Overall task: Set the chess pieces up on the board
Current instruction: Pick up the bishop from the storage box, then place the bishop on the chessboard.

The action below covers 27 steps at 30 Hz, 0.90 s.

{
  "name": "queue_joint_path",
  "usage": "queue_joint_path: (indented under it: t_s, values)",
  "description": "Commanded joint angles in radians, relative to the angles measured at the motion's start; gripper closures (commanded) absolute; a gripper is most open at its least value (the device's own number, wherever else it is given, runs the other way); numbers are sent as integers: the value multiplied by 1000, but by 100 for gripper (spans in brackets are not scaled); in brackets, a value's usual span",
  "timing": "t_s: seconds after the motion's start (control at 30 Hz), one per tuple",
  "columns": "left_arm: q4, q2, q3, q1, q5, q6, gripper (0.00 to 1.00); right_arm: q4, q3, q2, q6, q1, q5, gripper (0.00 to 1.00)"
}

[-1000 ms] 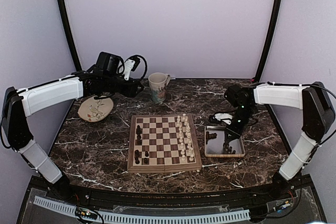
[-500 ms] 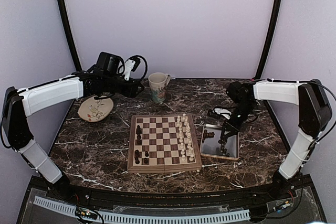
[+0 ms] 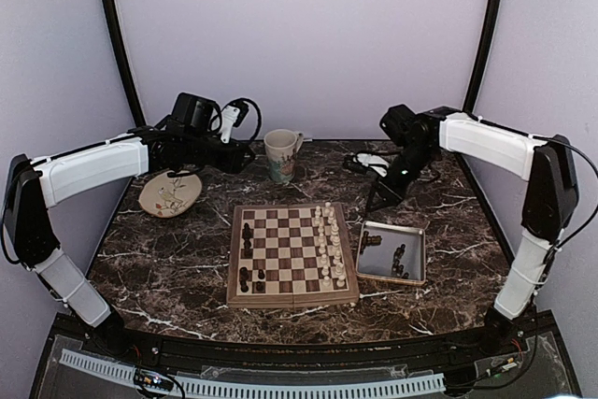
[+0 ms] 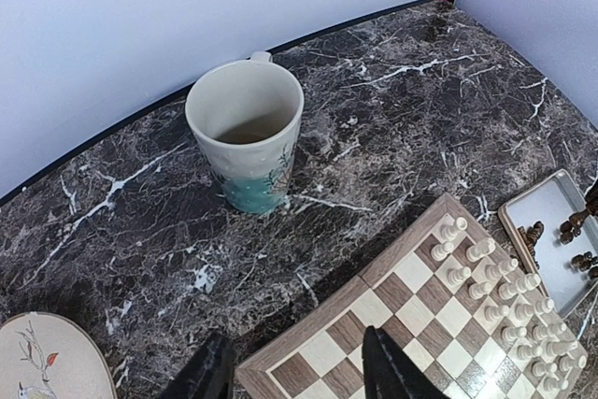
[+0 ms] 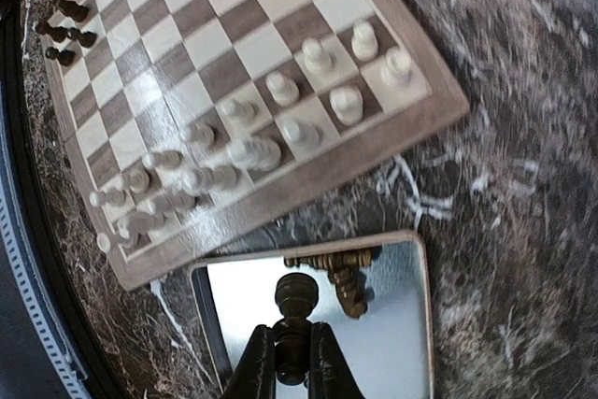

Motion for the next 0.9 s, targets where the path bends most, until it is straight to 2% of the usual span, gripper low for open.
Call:
queue_joint_path:
  t_s: [0.0,0.17,0.33,0.63,0.87]
  values:
    - [5,-29,14,3,-41,18,51,-44,165,71,8,139,64,96]
    - [0,-30,15,4,-55,15,51,-78,353,195,-5,292,128,95]
    - [-8,-40,17,3,-87,11,51,-83,460,320,-34,416,219,95]
    - [-6,-58,16,3,-76,22,50,-107,600,492,-52,512,246,94]
    - [-11,-50,19,3,-61,22,50,-98,588,476,-48,521,232,75]
